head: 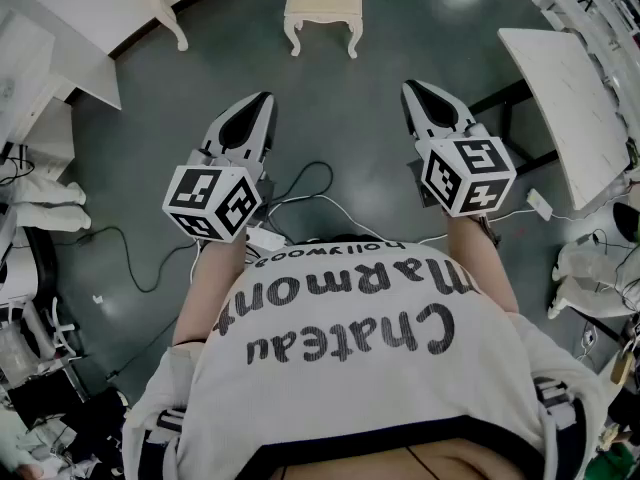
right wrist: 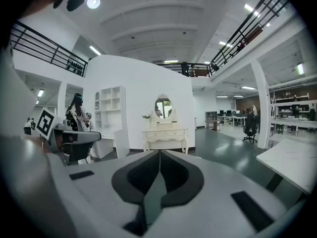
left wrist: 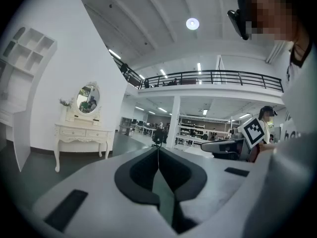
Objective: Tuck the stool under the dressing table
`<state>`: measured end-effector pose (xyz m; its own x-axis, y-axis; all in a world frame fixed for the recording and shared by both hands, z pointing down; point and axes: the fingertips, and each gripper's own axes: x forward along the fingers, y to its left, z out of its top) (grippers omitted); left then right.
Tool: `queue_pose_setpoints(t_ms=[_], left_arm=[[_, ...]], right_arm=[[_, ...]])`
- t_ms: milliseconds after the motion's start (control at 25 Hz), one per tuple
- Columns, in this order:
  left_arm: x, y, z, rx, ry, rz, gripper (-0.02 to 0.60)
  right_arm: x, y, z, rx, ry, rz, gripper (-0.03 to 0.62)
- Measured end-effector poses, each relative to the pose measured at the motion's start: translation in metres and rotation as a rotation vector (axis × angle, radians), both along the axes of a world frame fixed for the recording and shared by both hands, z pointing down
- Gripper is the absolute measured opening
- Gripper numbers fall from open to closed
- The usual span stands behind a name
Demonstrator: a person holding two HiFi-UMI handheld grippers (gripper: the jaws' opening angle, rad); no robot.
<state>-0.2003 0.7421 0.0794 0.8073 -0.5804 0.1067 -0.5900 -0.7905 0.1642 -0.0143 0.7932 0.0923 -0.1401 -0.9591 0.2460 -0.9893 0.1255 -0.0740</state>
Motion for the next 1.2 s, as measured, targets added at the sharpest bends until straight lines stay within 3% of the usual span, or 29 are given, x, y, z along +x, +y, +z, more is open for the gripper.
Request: queue_pose_setpoints(t_ms=[360, 560, 760, 840, 1040, 1200], left_arm=[[0.016, 0.000, 0.003, -0.003, 0.002, -0.023, 0.023], [0.014, 0.002, 0.010, -0.015, 0.034, -0.087, 0.021], [0.012, -0.004, 0.017, -0.029, 0.018, -0.095, 0.022], [0.007, -0.011, 0.016, -0.028, 0.015, -0.100, 0.023], [0.018, -0.046, 0.018, -0.021, 0.029, -0.081, 0.023], [0.033, -0.091, 0.025, -0.019, 0.036, -0.055, 0.022]], right_arm=[[0.028, 0.001, 0.006, -0.015, 0.025, -0.015, 0.029], [0.052, 0.004, 0.011, -0.024, 0.037, -0.025, 0.029], [0.057, -0.009, 0.025, -0.046, -0.065, -0.018, 0.029], [0.048, -0.018, 0.028, -0.051, -0.094, -0.038, 0.029], [0.047, -0.048, 0.040, -0.088, 0.005, -0.059, 0.029], [0.058, -0.088, 0.047, -0.115, 0.017, -0.044, 0.029]])
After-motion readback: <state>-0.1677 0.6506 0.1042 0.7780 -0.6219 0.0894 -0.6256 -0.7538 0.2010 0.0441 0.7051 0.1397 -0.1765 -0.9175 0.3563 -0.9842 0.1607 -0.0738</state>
